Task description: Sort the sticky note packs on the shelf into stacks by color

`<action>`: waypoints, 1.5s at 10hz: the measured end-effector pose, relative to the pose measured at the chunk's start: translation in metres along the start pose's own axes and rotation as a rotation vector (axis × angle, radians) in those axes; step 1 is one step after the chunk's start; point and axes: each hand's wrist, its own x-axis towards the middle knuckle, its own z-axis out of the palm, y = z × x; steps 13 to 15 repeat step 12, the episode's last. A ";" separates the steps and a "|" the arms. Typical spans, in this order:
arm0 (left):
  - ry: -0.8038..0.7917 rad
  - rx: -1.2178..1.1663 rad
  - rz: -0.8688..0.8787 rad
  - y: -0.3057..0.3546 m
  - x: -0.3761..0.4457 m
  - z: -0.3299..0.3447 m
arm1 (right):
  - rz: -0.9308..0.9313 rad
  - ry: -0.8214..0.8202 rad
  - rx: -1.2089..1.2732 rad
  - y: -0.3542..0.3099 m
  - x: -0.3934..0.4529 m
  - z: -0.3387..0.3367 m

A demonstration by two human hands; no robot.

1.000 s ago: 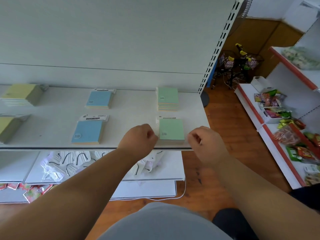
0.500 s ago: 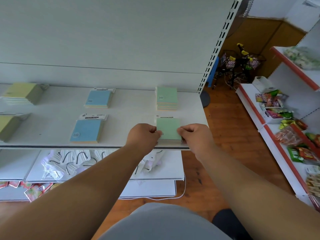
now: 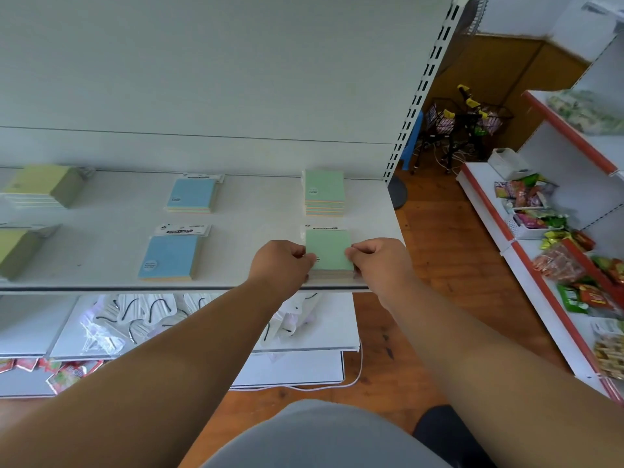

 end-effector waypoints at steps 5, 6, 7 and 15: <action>0.070 -0.093 -0.074 0.011 0.004 -0.009 | 0.029 0.032 -0.013 0.007 0.011 -0.001; 0.093 -0.097 -0.082 0.012 0.002 -0.004 | 0.029 0.006 -0.017 0.009 0.014 0.000; 0.107 -0.072 -0.083 0.013 0.000 -0.004 | 0.001 -0.025 -0.045 0.013 0.020 -0.003; 0.148 -0.185 -0.126 0.005 0.003 -0.007 | -0.235 0.088 -0.337 -0.009 0.014 -0.015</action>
